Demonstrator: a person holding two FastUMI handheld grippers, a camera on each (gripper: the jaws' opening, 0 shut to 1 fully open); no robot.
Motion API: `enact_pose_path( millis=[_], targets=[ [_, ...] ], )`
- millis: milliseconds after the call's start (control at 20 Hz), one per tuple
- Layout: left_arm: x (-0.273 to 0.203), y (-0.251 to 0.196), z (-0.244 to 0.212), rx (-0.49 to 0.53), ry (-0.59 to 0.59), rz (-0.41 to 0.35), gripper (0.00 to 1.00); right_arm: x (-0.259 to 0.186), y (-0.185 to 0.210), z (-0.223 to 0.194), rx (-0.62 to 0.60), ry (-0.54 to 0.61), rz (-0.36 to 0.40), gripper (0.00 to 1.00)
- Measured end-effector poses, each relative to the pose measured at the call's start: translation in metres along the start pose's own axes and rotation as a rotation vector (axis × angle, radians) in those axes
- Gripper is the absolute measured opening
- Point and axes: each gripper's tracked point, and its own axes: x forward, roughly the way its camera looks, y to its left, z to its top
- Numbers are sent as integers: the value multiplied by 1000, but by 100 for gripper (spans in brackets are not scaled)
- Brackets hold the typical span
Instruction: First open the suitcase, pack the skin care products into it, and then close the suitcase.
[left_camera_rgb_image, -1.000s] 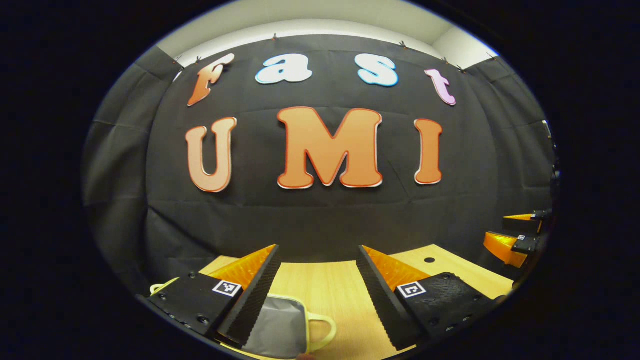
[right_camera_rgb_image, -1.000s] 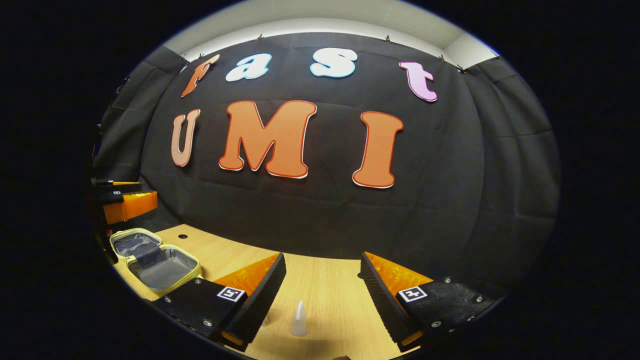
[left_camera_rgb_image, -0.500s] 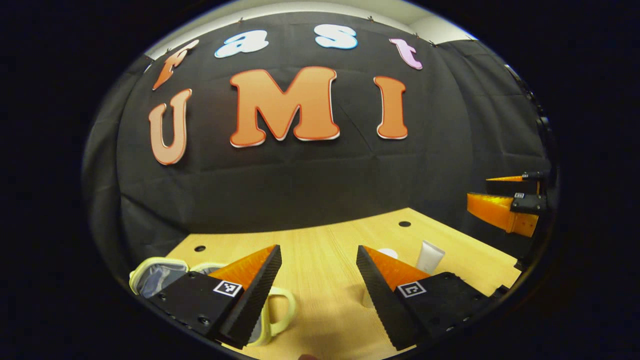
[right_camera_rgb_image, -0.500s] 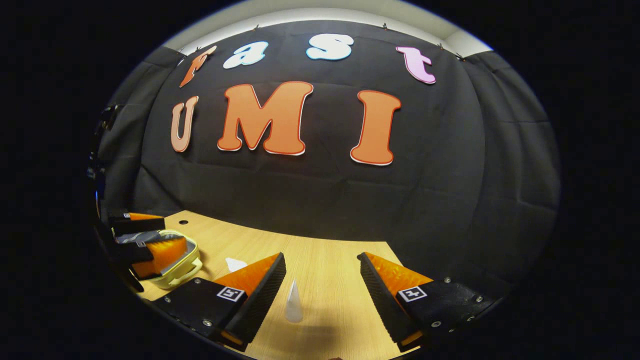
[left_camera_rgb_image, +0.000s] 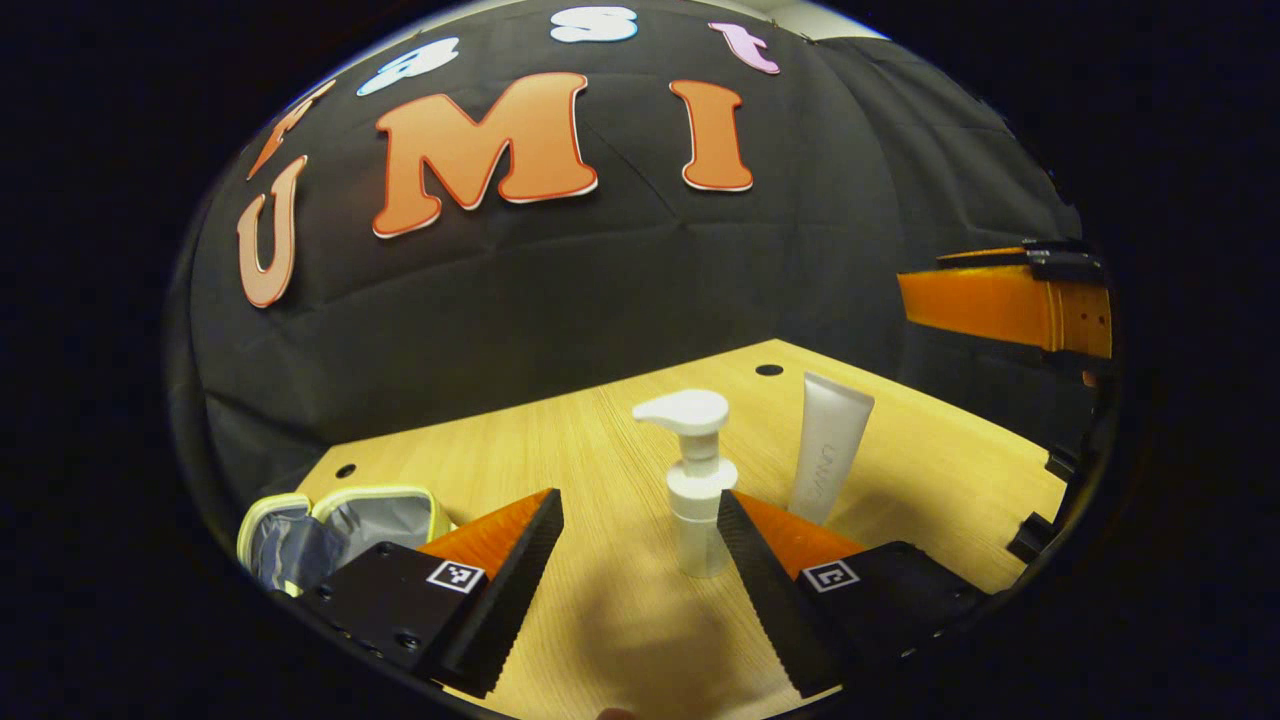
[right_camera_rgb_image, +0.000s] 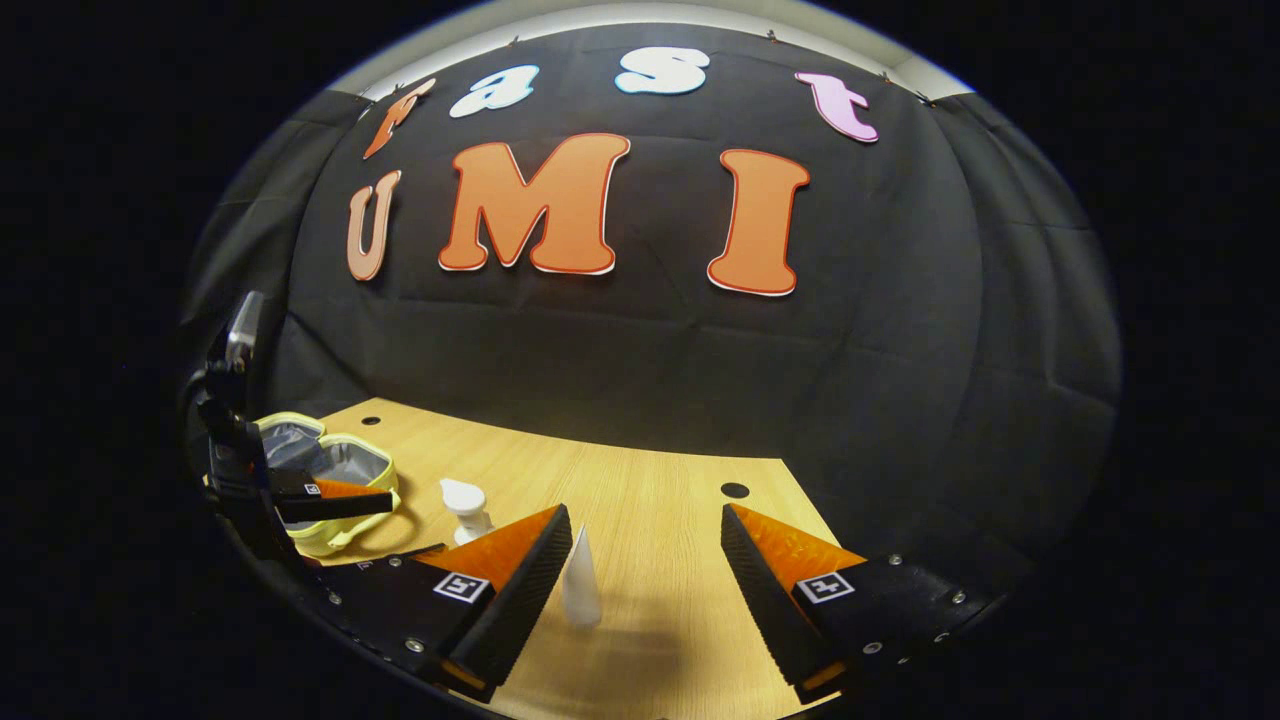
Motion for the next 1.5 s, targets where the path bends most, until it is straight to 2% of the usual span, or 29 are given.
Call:
enact_pose_path(
  millis=[200,600,650,850,1000,1150,1500],
  targets=[
    [24,-20,-30,-1,58,-26,100,6,3,-24,-17,43,17,96],
    [82,-42,-58,-26,89,-51,100,17,3,-56,-26,105,31,96],
    [86,-43,-59,-31,90,-59,98,18,4,-60,-32,114,34,96],
    [93,-51,-59,-58,95,-98,66,21,8,-76,-21,147,56,96],
    [90,-46,-60,-86,116,-97,61,26,19,-88,-5,168,81,96],
    [83,-32,-47,-118,103,-70,61,34,31,-106,9,200,113,96],
    [52,6,-5,-108,54,-29,61,62,54,-143,52,276,169,95]
  ],
)
